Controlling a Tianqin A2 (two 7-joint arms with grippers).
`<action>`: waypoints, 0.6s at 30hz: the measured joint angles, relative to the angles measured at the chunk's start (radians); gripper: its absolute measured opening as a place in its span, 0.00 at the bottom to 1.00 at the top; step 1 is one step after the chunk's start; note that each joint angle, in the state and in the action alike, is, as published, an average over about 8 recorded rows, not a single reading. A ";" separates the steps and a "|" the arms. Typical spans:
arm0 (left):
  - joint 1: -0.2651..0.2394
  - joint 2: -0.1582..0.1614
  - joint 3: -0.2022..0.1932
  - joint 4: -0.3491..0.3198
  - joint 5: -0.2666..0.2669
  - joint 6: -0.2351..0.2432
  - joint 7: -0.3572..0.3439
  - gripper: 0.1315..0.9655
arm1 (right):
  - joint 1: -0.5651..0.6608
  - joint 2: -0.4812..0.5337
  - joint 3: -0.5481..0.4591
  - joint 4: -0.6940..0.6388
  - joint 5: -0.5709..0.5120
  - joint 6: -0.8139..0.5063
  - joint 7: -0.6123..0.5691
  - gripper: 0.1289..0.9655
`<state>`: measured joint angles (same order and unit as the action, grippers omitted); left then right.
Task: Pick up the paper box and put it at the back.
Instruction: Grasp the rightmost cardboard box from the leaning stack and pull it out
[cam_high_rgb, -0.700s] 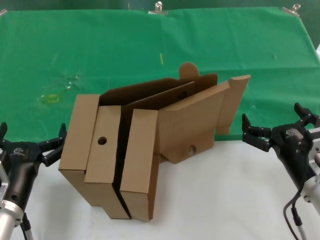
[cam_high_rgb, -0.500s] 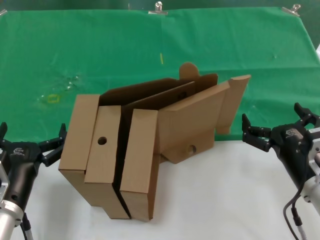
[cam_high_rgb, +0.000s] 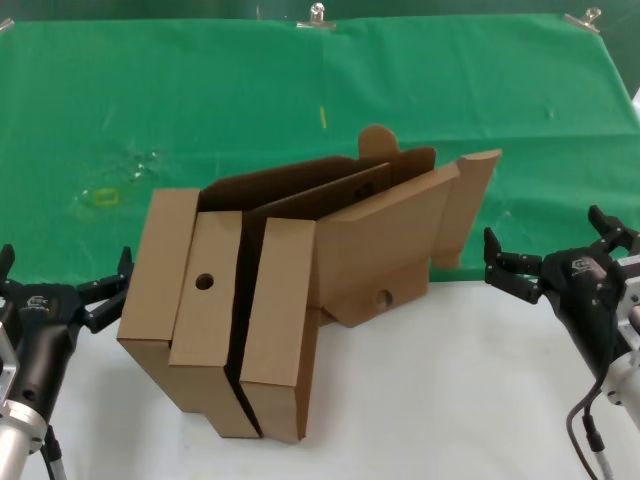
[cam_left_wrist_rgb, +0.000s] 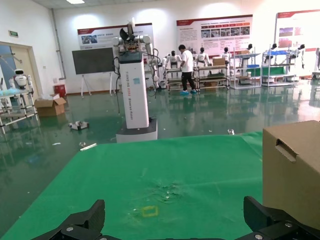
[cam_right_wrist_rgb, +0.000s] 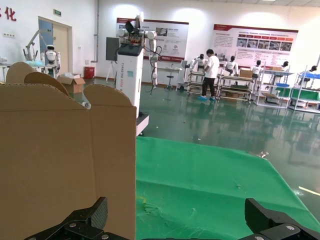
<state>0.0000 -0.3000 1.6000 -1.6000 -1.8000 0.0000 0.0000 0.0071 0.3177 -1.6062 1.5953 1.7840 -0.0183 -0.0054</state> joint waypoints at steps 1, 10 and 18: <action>0.000 0.000 0.000 0.000 0.000 0.000 0.000 1.00 | 0.000 0.000 0.000 0.000 0.000 0.000 0.000 1.00; 0.000 0.000 0.000 0.000 0.000 0.000 0.000 1.00 | 0.000 0.000 0.000 0.000 0.000 0.000 0.000 1.00; 0.000 0.000 0.000 0.000 0.000 0.000 0.000 1.00 | 0.000 0.000 0.000 0.000 0.000 0.000 0.000 1.00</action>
<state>0.0000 -0.3000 1.6000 -1.6000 -1.8000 0.0000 0.0000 0.0071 0.3177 -1.6062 1.5953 1.7840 -0.0183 -0.0054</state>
